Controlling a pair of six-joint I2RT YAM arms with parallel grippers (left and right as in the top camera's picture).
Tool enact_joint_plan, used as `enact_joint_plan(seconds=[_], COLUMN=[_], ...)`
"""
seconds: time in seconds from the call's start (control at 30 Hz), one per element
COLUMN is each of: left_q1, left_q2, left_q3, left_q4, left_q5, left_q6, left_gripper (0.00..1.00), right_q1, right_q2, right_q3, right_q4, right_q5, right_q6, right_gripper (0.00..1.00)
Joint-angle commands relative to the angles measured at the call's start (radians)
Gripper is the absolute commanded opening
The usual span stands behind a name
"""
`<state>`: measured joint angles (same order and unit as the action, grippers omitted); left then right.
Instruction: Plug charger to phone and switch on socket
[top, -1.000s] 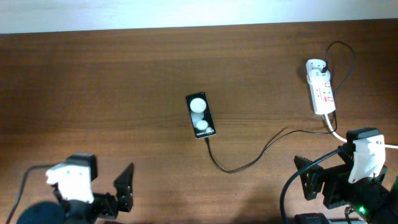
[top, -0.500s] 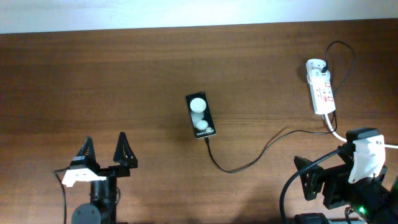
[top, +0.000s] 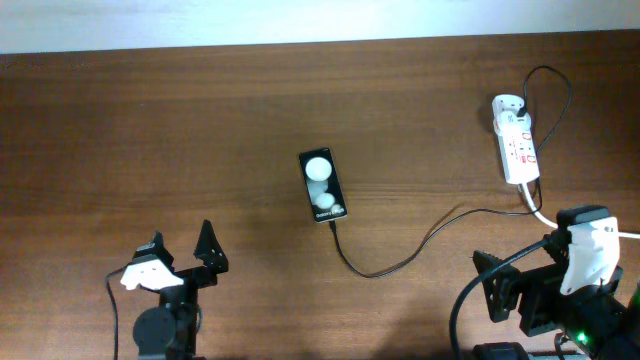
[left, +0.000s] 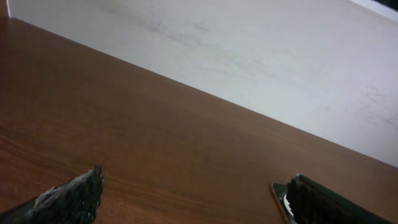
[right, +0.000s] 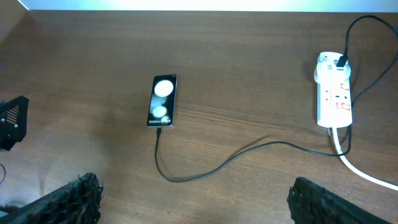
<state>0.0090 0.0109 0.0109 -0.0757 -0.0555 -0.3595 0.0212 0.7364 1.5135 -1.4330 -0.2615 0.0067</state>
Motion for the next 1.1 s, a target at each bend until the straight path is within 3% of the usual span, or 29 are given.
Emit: enact_joint_plan(seconds=[0.0, 0.23, 0.33, 0.37, 0.47, 0.6, 0.67, 0.87, 1.07], left_q1=[0.007, 0.007, 0.007, 0.007, 0.007, 0.007, 0.007, 0.007, 0.007], left_q2=[-0.005, -0.005, -0.005, -0.005, -0.005, -0.005, -0.005, -0.005, -0.005], left_q3=[-0.002, -0.002, -0.002, -0.002, -0.002, -0.002, -0.002, -0.002, -0.002], left_q4=[-0.007, -0.007, -0.007, -0.007, -0.007, -0.007, -0.007, -0.007, -0.007], left_q5=[0.018, 0.018, 0.018, 0.018, 0.018, 0.018, 0.018, 0.018, 0.018], left_q6=[0.020, 0.020, 0.020, 0.020, 0.020, 0.020, 0.020, 0.020, 0.020], left_gripper=[0.99, 0.99, 0.99, 0.99, 0.99, 0.99, 0.99, 0.99, 0.99], right_q1=[0.008, 0.008, 0.000, -0.010, -0.010, -0.008, -0.007, -0.007, -0.008], right_q2=[0.001, 0.001, -0.016, -0.057, -0.347, -0.571, -0.663, -0.733, -0.733], right_q3=[0.003, 0.003, -0.039, -0.119, -0.651, -1.197, -1.336, -1.491, -1.508], right_q4=[0.003, 0.003, 0.030, 0.100, 0.584, 1.094, 1.262, 1.442, 1.377], right_q5=[0.004, 0.004, 0.142, 0.138, 0.023, -0.001, -0.019, -0.015, -0.008], right_q6=[-0.003, -0.003, -0.054, -0.078, -0.076, 0.165, 0.175, 0.156, 0.156], right_gripper=[0.99, 0.99, 0.99, 0.99, 0.99, 0.99, 0.99, 0.99, 0.99])
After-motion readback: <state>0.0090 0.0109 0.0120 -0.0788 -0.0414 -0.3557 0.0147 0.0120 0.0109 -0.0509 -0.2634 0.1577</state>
